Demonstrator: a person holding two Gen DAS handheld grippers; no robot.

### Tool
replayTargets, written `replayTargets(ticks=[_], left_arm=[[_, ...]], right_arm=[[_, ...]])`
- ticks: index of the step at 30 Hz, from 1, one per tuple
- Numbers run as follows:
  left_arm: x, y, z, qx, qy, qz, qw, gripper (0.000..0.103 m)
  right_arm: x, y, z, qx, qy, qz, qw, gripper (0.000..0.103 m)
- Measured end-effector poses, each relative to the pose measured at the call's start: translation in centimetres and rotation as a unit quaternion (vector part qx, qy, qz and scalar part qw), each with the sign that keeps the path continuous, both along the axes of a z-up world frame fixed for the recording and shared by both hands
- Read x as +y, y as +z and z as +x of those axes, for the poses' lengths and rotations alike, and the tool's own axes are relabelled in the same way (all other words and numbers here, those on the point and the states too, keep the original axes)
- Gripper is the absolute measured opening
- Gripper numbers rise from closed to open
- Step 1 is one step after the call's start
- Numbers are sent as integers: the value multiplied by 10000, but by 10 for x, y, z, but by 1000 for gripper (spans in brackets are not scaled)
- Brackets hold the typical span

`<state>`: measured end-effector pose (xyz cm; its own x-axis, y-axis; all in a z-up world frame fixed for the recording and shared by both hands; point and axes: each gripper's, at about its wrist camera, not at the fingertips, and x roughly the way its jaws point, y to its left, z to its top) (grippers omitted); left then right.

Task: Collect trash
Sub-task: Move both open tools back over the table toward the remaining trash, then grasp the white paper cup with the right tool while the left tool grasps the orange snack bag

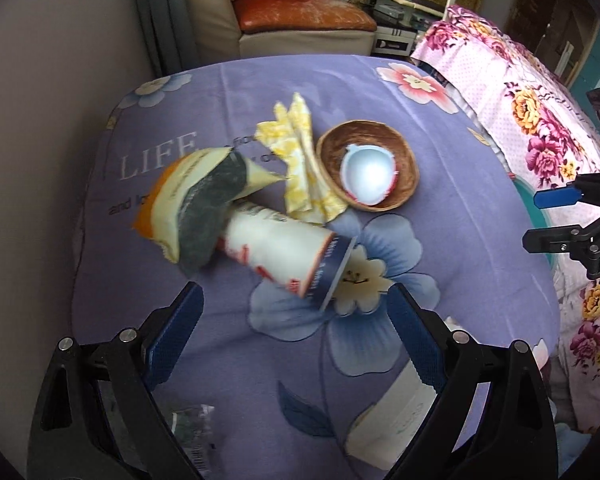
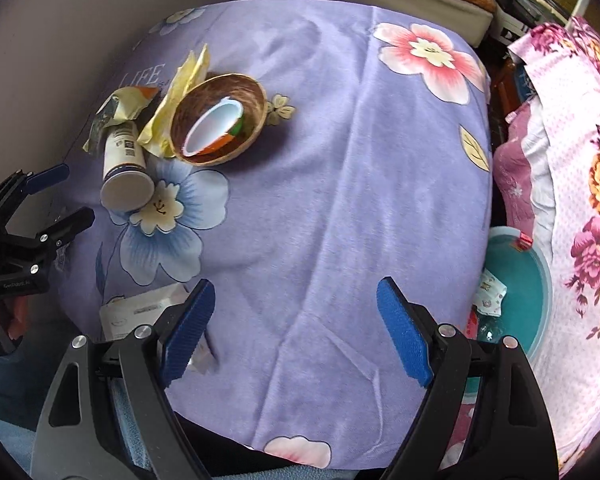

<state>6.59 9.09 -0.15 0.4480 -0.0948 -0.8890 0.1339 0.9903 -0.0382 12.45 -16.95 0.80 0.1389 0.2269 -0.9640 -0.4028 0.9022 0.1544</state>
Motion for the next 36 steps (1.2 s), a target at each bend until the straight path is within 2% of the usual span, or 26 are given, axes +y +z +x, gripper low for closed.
replayTargets(ticks=[9,20,25,34,35,36], left_arm=[[72,-22,-2,132,388,30,9992,93],[110,-41,-3,267,363,-26,9990,93],[117,-44,-1,297,353,-99,9989,93],[122,-49,5,381,369,-178,9984,93],[121,-49,4,378,364,-187,9984,93],[121,-48,5,362,350,-198,9985,93]], right_arm=[[92,4,18,121,747,10,9971,79],[187,-10,43,423,1412,252,9888,79],[211,-29,53,674,1520,248,9858,68],[222,-56,53,999,1509,223,9832,67],[222,-58,51,1028,1515,260,9827,64],[221,-58,46,1076,1524,260,9821,51]])
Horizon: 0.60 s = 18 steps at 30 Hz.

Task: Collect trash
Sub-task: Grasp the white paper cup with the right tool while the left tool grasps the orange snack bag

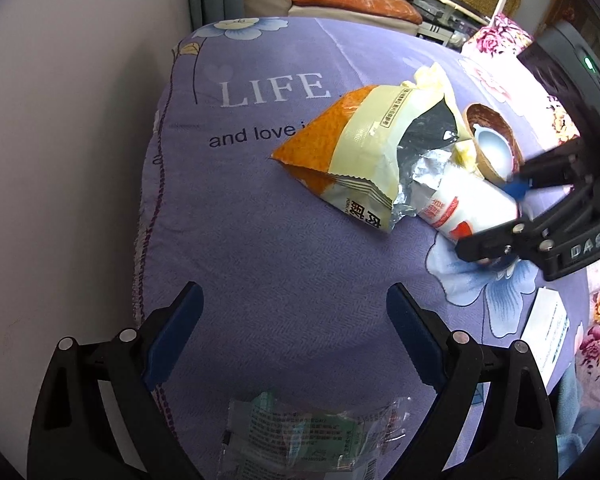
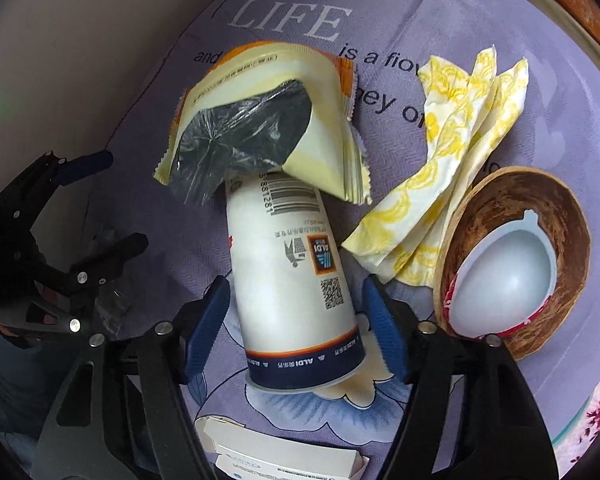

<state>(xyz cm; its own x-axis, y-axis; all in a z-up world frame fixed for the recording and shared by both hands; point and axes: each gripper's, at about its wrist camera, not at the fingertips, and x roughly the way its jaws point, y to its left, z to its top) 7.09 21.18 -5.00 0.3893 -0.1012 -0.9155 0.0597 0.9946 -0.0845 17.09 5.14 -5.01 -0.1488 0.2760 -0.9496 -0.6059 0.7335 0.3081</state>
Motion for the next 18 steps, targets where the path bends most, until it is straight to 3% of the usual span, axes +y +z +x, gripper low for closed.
replayTargets(ticks=[10,18], left_arm=[[-18,11,25,-195,-312,-27,9993,93],[-10,17,68,-281,-146,-623,9976,93]], right_arm=[[-31,23,-31,-190,-97,-19,9998,51],[-62,37,-31,-291,-458,9,9985,51]])
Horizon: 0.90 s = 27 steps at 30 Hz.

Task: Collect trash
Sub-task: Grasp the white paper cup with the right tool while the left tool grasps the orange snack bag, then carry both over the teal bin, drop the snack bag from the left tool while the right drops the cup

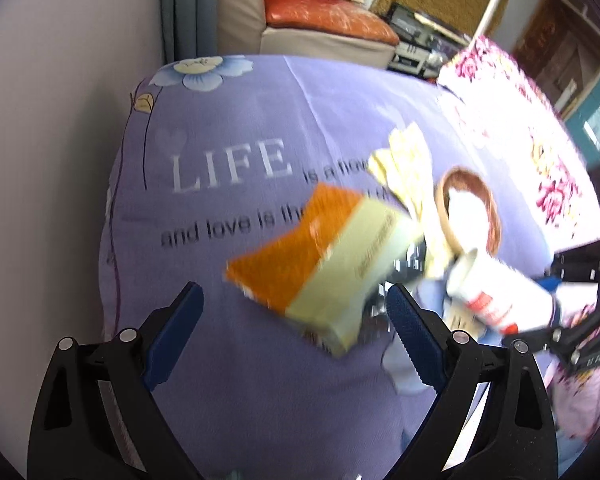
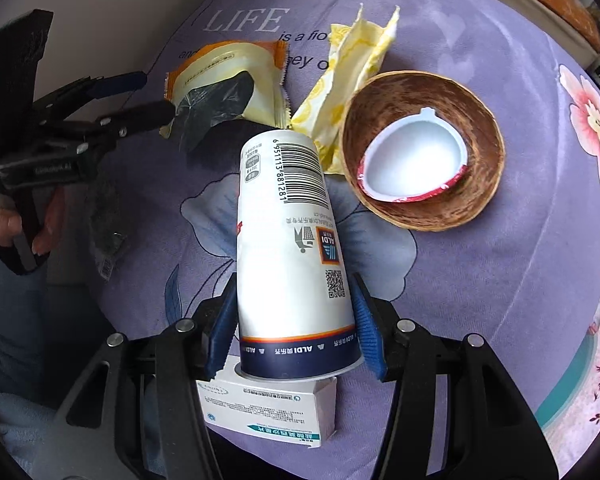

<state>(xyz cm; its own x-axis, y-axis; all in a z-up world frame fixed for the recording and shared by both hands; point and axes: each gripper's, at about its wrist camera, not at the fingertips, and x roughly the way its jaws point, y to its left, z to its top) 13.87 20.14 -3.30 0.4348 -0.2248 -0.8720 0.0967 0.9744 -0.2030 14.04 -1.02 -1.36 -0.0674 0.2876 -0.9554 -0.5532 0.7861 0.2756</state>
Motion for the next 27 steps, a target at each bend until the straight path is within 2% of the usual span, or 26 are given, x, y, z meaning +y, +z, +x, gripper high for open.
replayTargets(ticks=[3,7,10,12,13,15,17,19,21,23,27], left_arm=[[4,-10,18,73,126,-119,9998,93],[-5,-28,31,291,-83,-223,9993,93],[-18,-37,33,377,-262,-44,9989,93],[-28,-38,30,263,-351,153,9989,92],[-30,-39,31,239,-368,142,9989,89],[-32,-37,30,191,-331,150,9992,65],[-32,-36,29,202,-217,174,9994,51],[-32,-34,25,173,-98,228,9995,44],[-34,-32,18,181,31,379,9991,28],[-30,-28,11,181,192,421,9988,21],[-31,-8,-10,-10,333,560,9979,20]], right_arm=[[1,0,2,9,-62,38,10000,51],[-8,-2,6,6,-108,53,9999,51],[-15,-1,7,9,-181,83,9998,51],[-25,-5,7,-6,-239,108,9997,51],[-29,-6,8,-15,-256,113,9996,51],[-32,-6,7,-20,-302,145,9994,51],[-37,-4,6,-45,-320,152,9994,51],[-41,-2,5,-86,-373,192,9991,51],[-45,-1,5,-125,-401,234,9988,51],[-51,1,4,-171,-459,287,9984,51],[-65,5,2,-239,-572,358,9974,51]])
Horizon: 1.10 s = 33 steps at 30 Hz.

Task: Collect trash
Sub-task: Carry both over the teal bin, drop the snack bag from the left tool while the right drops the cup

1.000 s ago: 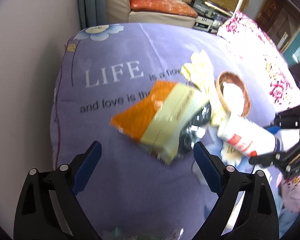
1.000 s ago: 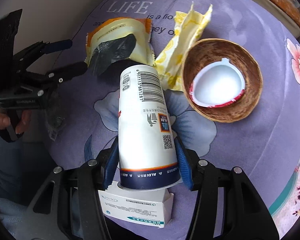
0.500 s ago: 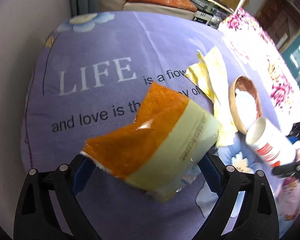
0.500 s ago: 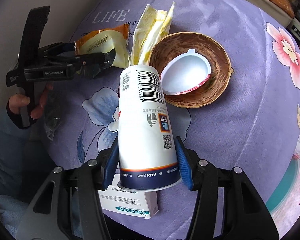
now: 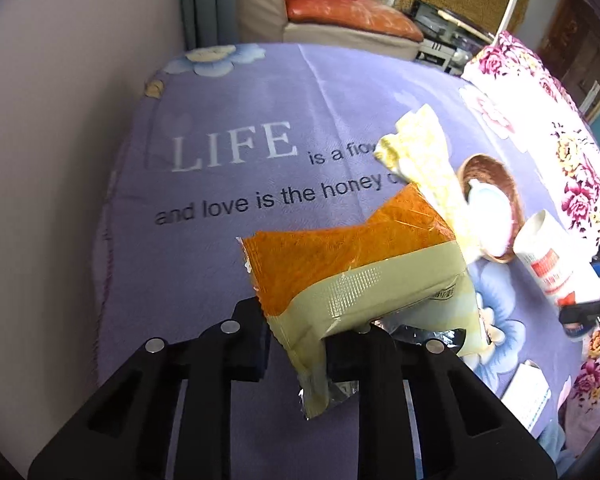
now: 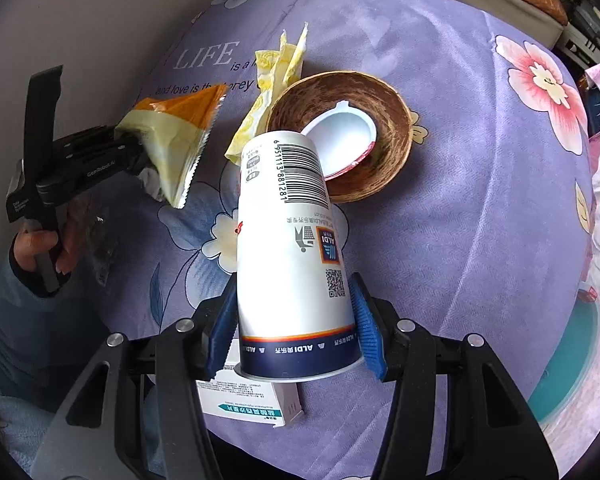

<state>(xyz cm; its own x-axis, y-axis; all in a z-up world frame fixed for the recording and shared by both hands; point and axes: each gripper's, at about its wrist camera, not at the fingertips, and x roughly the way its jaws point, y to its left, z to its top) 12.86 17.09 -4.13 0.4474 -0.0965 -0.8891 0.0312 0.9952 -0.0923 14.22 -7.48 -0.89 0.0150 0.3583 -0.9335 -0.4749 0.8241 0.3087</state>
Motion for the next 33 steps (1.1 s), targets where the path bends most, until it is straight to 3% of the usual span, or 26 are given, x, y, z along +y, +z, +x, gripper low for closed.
replayTargets(ticks=[8,16,22,33], left_arm=[[-39,42,-27,-243,-330,137,9991,20],[-132,53,-22,-235,-1084,96,9938,20],[-234,52,-10,-195,-1866,178,9821,21],[-411,26,-5,66,-2996,283,9536,21]], right_arm=[[-47,13,-7,-150,-353,263,9989,51],[-118,20,-15,-280,-865,378,9951,51],[-205,19,-20,-335,-1504,253,9877,51],[-348,3,-32,-424,-2504,322,9667,51]])
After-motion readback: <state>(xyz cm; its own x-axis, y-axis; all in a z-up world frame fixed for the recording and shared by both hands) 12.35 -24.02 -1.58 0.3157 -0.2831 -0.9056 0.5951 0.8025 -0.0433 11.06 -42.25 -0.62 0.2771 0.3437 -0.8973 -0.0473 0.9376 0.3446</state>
